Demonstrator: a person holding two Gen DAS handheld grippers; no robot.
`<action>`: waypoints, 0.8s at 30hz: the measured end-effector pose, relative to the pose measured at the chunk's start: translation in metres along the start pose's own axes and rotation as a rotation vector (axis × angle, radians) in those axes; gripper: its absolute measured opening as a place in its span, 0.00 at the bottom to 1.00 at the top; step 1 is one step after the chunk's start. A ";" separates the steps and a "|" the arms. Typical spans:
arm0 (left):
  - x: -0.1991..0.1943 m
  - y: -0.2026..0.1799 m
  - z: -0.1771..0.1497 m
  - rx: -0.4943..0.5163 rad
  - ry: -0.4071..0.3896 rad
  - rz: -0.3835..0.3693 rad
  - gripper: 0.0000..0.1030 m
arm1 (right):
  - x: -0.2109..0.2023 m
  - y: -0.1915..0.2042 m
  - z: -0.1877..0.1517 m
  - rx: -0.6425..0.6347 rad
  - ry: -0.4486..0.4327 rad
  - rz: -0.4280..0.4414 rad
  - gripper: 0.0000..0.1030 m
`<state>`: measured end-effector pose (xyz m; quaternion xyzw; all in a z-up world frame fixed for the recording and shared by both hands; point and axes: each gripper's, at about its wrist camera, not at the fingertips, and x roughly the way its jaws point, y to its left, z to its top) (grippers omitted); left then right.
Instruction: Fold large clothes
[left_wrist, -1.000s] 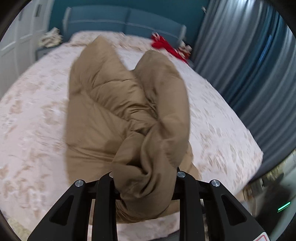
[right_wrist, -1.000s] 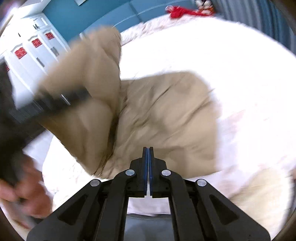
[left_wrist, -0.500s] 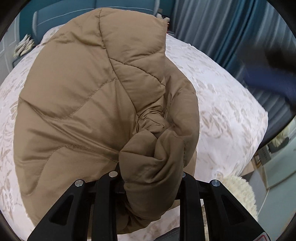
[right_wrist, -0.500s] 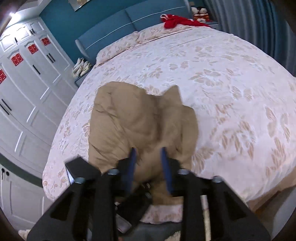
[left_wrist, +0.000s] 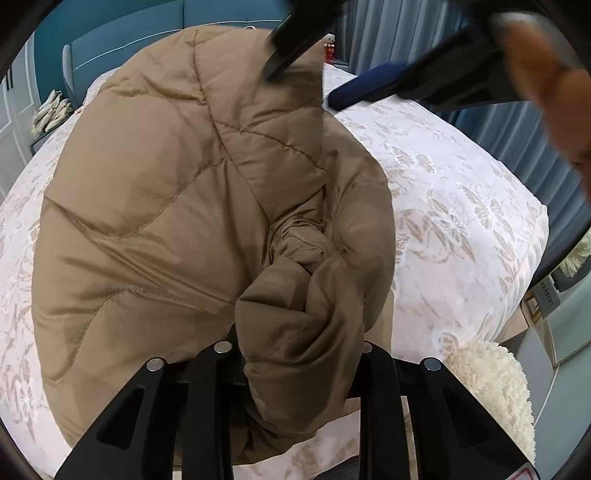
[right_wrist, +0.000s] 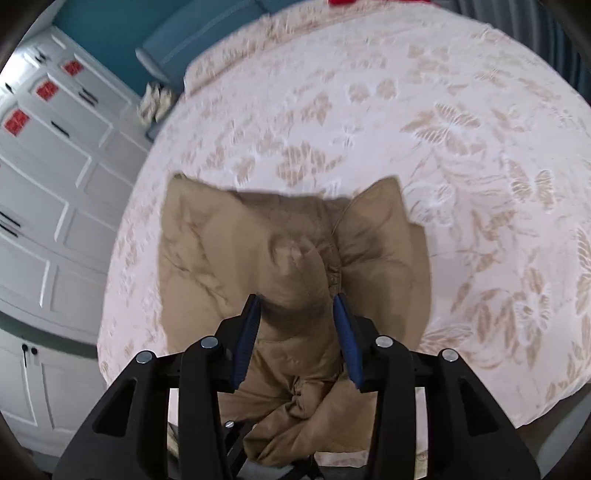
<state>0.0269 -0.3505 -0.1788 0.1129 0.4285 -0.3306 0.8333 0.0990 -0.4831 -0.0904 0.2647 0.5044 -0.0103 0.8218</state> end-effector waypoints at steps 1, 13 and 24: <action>-0.001 0.000 0.000 0.001 0.002 0.003 0.24 | 0.005 0.000 0.002 -0.008 0.014 0.000 0.30; -0.089 0.038 0.020 -0.168 0.012 -0.264 0.31 | 0.001 -0.028 0.007 -0.073 0.053 -0.127 0.13; -0.077 0.095 0.089 -0.222 -0.084 -0.004 0.41 | 0.024 -0.070 -0.007 -0.045 0.046 -0.230 0.13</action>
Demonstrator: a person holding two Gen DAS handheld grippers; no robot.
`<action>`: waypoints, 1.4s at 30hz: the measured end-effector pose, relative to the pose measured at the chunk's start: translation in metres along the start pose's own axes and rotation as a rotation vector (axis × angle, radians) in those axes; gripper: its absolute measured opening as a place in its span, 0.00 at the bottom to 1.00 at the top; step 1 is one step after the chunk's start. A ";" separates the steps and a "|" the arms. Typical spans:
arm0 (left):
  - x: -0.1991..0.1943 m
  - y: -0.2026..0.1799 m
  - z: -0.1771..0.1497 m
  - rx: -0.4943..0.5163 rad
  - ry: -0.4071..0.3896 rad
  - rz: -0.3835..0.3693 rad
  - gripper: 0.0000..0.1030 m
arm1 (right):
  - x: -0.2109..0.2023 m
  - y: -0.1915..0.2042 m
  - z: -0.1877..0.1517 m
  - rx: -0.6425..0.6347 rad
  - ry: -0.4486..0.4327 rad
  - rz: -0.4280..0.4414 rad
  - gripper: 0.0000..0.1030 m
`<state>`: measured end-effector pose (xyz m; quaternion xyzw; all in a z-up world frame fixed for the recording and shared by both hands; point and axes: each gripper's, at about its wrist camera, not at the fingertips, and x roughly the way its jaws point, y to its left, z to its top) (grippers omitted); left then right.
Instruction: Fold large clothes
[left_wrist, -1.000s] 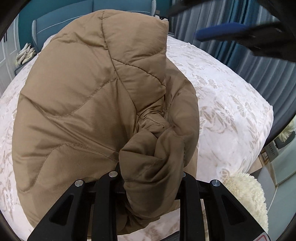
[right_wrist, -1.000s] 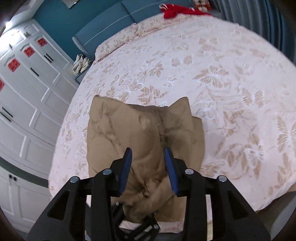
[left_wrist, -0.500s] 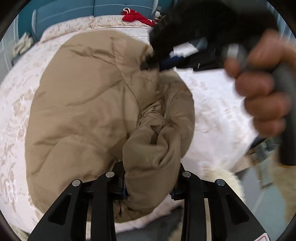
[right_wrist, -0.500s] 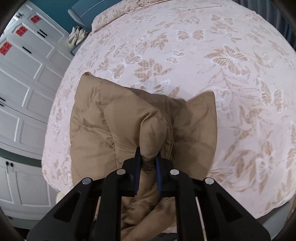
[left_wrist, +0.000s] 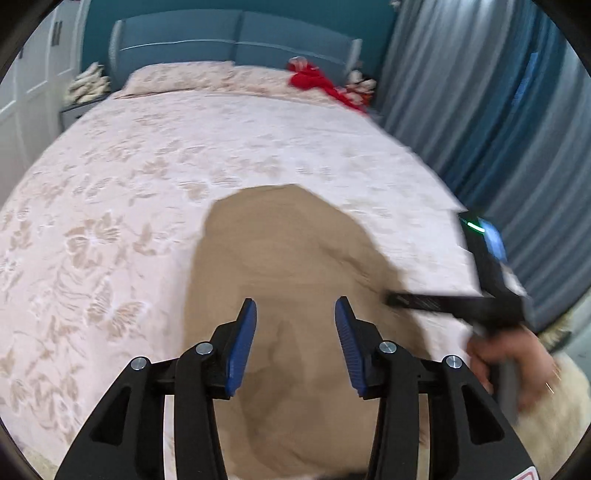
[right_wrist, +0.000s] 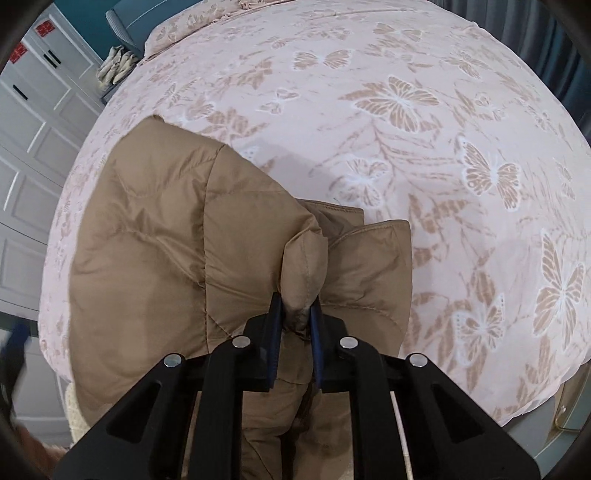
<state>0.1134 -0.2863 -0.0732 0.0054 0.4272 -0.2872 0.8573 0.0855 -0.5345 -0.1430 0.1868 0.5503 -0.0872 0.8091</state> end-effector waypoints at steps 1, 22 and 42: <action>0.012 -0.001 0.002 -0.001 0.012 0.018 0.41 | 0.003 0.001 -0.001 0.000 -0.001 -0.003 0.13; 0.107 -0.005 -0.012 0.060 0.031 0.215 0.64 | 0.056 0.001 -0.007 0.046 -0.002 -0.005 0.17; 0.137 -0.006 -0.024 0.087 -0.007 0.252 0.78 | 0.077 0.002 -0.002 0.054 -0.044 -0.022 0.19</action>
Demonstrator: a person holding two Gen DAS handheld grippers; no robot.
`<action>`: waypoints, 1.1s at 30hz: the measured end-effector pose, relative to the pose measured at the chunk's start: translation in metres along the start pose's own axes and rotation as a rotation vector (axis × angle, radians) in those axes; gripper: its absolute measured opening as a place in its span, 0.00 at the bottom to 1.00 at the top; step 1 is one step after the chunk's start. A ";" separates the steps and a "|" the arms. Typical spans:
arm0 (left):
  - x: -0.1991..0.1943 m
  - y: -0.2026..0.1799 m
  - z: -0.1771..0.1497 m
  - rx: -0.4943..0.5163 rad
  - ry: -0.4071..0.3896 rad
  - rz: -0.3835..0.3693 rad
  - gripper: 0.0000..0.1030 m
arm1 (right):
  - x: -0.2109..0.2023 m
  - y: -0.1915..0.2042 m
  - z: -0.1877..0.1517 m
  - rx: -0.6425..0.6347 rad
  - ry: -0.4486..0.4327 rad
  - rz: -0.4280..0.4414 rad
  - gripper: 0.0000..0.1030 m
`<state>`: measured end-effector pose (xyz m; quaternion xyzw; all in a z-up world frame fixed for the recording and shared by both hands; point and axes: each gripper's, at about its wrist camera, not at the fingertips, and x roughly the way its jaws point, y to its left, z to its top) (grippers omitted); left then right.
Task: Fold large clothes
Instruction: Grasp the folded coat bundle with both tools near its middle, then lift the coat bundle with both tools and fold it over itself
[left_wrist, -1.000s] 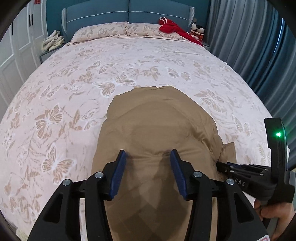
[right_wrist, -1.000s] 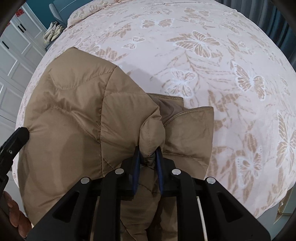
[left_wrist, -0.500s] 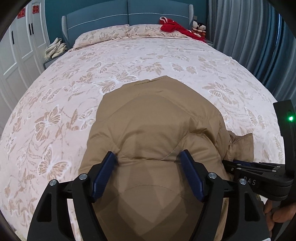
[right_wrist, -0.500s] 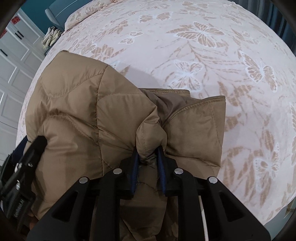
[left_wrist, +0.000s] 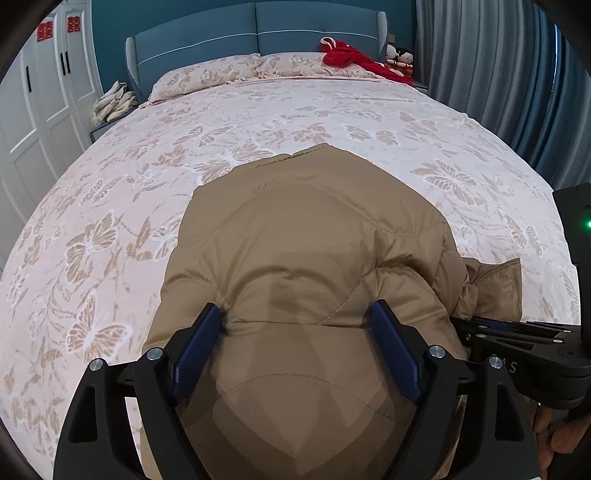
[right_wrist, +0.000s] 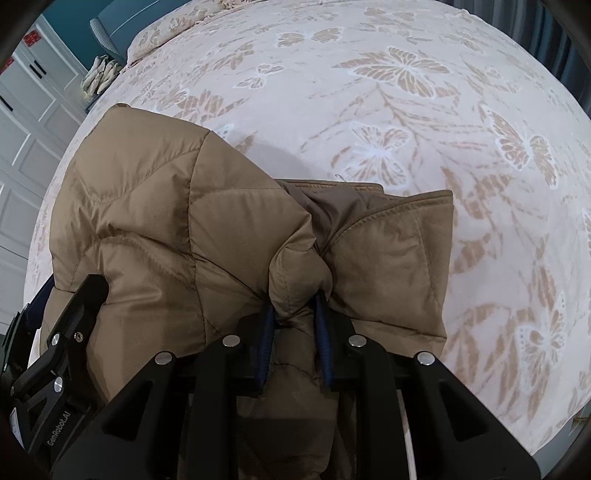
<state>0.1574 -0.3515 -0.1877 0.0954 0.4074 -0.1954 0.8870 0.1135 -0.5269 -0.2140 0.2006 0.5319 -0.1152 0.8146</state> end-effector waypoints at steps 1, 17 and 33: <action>0.001 0.000 0.000 0.001 -0.002 0.002 0.78 | 0.000 0.000 0.000 0.001 -0.002 -0.001 0.19; -0.020 0.031 0.001 -0.070 0.038 -0.087 0.83 | -0.094 -0.025 -0.031 0.121 -0.134 0.039 0.52; -0.047 0.134 -0.059 -0.486 0.220 -0.297 0.85 | -0.045 -0.050 -0.119 0.414 0.015 0.306 0.92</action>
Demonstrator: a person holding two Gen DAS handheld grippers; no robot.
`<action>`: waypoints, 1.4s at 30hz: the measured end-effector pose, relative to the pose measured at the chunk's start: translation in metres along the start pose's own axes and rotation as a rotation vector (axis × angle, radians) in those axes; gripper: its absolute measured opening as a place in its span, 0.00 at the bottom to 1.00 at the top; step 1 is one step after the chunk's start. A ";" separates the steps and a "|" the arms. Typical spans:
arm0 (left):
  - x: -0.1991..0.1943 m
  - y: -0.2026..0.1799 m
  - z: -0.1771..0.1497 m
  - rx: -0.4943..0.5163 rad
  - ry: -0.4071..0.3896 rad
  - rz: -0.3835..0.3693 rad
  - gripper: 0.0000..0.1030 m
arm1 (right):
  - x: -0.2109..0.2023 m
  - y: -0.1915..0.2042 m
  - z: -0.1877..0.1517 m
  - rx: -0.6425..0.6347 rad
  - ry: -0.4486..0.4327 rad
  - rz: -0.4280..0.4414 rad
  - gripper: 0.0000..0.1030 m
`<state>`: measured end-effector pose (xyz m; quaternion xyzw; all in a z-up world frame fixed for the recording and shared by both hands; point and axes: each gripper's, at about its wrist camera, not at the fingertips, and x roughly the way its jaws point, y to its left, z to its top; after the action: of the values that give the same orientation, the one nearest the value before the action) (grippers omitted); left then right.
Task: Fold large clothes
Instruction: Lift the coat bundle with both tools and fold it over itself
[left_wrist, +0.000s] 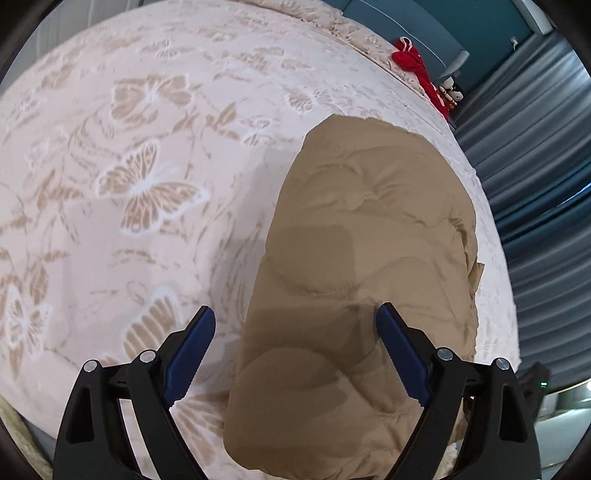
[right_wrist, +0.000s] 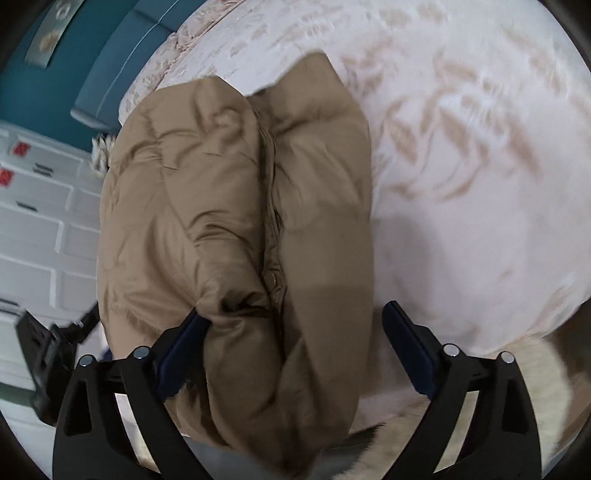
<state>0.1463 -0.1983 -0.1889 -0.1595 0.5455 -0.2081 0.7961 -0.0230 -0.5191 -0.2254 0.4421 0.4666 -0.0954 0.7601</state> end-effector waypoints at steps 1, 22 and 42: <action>0.002 0.003 0.000 -0.009 0.007 -0.016 0.85 | 0.001 0.000 0.000 0.002 -0.005 0.005 0.95; 0.028 -0.004 0.003 0.005 0.093 -0.267 0.95 | 0.043 0.018 0.033 -0.029 0.010 0.236 0.93; -0.087 -0.084 0.034 0.543 -0.313 0.059 0.77 | 0.036 0.190 0.014 -0.453 -0.198 0.080 0.26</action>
<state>0.1370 -0.2259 -0.0662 0.0446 0.3455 -0.2959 0.8895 0.1120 -0.4080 -0.1409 0.2671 0.3814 -0.0013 0.8850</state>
